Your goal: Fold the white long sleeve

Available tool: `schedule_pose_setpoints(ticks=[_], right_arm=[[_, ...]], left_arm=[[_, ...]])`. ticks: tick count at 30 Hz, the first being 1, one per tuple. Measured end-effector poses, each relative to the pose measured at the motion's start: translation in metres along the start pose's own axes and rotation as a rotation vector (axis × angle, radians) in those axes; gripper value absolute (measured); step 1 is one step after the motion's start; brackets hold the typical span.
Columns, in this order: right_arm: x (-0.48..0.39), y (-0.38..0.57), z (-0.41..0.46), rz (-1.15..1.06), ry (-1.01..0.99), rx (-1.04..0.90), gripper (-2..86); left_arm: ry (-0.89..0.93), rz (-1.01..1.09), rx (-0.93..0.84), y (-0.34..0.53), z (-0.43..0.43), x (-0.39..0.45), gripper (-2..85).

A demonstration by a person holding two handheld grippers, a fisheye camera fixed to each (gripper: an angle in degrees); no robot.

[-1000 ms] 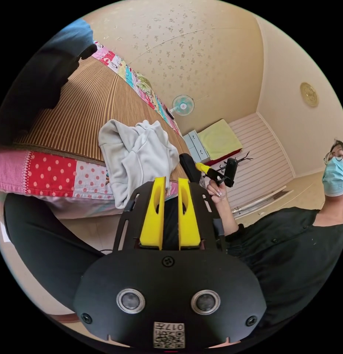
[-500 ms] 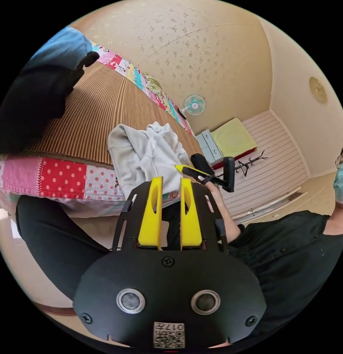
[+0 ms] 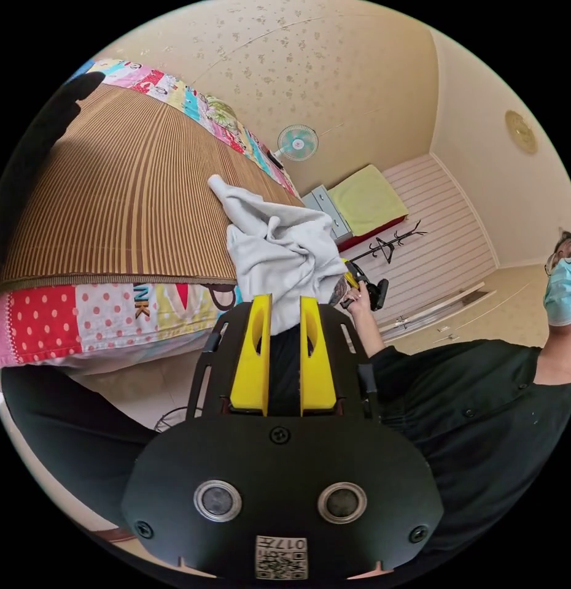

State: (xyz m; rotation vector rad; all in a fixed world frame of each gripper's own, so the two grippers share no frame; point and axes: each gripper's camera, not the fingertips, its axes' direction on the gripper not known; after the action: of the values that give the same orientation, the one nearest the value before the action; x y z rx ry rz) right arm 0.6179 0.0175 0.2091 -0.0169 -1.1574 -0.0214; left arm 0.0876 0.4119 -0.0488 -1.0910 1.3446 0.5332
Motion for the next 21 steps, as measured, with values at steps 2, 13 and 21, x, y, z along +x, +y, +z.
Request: schedule_pose_setpoints(ticks=[2, 13, 21], right_arm=[[0.005, 0.029, -0.020, -0.050, -0.143, 0.007, 11.5], [-0.035, 0.136, 0.016, -0.174, -0.224, -0.328, 5.7], [-0.153, 0.080, -0.094, -0.683, -0.254, -0.059, 2.9]], left_arm=[[-0.001, 0.014, -0.043, 0.001, 0.023, 0.007, 7.8], [0.004, 0.152, -0.139, -0.011, 0.092, 0.057, 7.8], [-0.001, 0.409, -0.161, -0.034, 0.099, 0.145, 8.9]])
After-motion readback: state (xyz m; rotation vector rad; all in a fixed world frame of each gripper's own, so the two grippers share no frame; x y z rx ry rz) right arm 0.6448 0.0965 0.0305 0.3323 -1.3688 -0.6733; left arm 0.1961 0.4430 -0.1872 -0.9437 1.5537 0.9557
